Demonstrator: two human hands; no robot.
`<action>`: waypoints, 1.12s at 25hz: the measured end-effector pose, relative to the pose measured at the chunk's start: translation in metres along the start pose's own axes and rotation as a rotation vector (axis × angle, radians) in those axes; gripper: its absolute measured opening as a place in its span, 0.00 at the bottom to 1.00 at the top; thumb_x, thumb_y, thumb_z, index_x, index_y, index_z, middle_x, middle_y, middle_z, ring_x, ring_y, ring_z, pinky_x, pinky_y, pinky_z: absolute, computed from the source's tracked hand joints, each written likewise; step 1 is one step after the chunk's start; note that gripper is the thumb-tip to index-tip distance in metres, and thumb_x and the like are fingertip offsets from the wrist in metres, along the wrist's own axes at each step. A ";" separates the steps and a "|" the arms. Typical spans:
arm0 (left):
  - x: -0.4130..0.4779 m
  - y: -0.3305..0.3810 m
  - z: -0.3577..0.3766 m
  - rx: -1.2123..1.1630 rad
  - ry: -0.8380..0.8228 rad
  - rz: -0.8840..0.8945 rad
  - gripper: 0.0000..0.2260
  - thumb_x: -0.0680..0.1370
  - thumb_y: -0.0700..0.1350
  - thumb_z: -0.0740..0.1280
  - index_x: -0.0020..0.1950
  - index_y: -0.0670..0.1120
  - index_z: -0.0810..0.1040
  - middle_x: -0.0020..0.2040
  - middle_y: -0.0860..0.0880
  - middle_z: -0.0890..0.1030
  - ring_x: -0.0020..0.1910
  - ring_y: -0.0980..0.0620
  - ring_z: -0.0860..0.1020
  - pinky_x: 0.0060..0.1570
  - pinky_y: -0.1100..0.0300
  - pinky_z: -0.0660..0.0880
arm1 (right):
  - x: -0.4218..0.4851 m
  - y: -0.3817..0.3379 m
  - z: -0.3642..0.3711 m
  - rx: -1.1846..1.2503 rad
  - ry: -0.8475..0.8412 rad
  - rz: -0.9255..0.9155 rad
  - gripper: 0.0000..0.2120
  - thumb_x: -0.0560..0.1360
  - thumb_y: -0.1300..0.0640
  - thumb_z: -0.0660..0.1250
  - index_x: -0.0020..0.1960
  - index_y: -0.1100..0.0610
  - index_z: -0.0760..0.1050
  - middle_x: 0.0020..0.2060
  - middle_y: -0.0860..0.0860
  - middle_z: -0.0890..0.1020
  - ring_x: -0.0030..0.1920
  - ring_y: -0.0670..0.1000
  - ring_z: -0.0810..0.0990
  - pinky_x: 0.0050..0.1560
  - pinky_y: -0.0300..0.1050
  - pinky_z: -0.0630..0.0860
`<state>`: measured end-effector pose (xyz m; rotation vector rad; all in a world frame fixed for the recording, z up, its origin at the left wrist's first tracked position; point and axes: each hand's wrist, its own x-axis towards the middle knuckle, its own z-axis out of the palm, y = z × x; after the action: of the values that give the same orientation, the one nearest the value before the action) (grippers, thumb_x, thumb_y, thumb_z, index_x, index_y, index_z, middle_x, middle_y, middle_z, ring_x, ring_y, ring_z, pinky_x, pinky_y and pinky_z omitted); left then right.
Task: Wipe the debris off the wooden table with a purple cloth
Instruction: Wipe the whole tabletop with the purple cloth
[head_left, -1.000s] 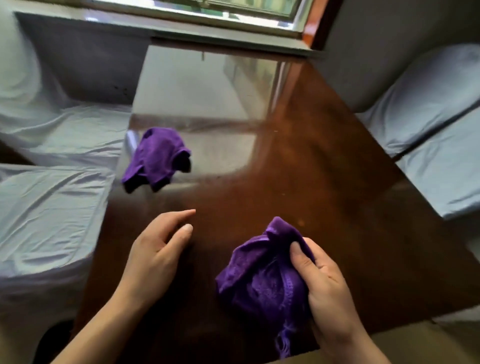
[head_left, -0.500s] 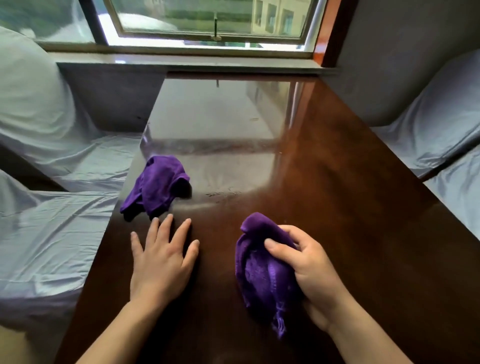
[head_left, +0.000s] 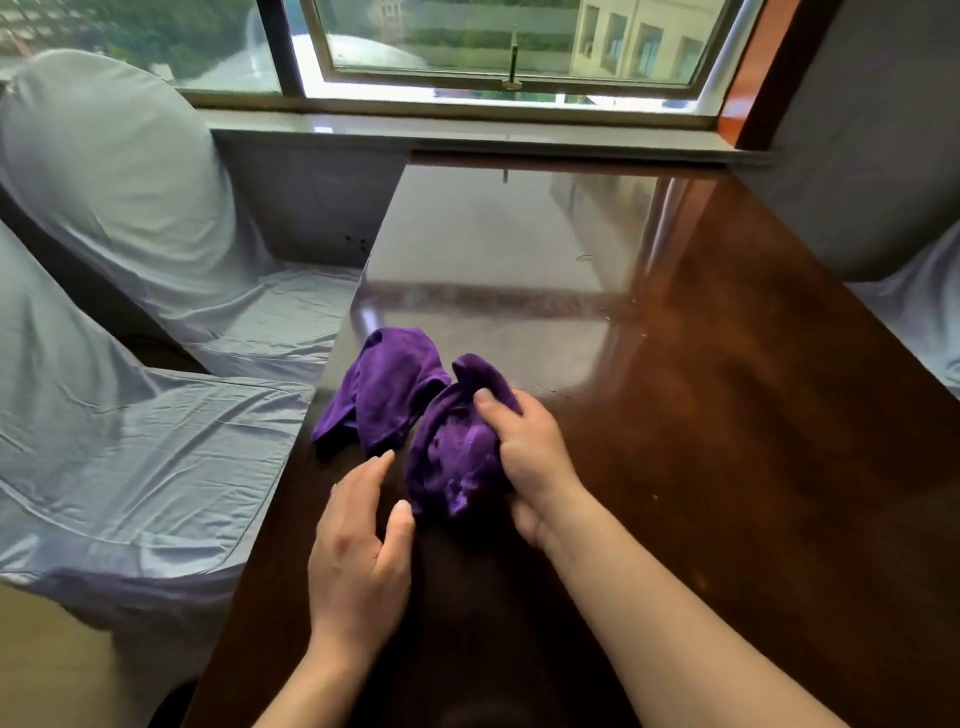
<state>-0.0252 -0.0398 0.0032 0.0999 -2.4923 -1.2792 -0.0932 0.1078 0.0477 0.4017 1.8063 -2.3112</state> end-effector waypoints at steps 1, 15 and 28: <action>-0.001 0.000 0.000 -0.002 0.002 0.013 0.22 0.74 0.48 0.61 0.68 0.44 0.73 0.65 0.46 0.76 0.65 0.48 0.73 0.66 0.47 0.68 | 0.004 0.003 0.005 -0.252 0.008 -0.051 0.12 0.77 0.52 0.68 0.58 0.55 0.77 0.55 0.59 0.84 0.55 0.60 0.83 0.59 0.57 0.80; 0.002 0.005 0.013 0.599 -0.325 0.134 0.32 0.69 0.60 0.58 0.71 0.50 0.70 0.72 0.43 0.71 0.71 0.43 0.69 0.67 0.31 0.63 | 0.045 0.013 0.029 -1.500 0.028 -0.307 0.16 0.82 0.47 0.56 0.63 0.57 0.67 0.59 0.57 0.72 0.58 0.62 0.74 0.52 0.55 0.74; 0.003 -0.004 0.019 0.636 -0.320 0.164 0.26 0.68 0.62 0.61 0.66 0.62 0.69 0.71 0.41 0.72 0.70 0.40 0.70 0.64 0.31 0.65 | 0.112 -0.008 0.102 -1.665 -0.174 -0.410 0.29 0.69 0.34 0.68 0.64 0.48 0.72 0.66 0.63 0.73 0.63 0.66 0.71 0.59 0.57 0.70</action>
<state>-0.0351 -0.0278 -0.0096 -0.1700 -3.0164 -0.4260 -0.2123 0.0138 0.0418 -0.4451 2.9688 -0.2633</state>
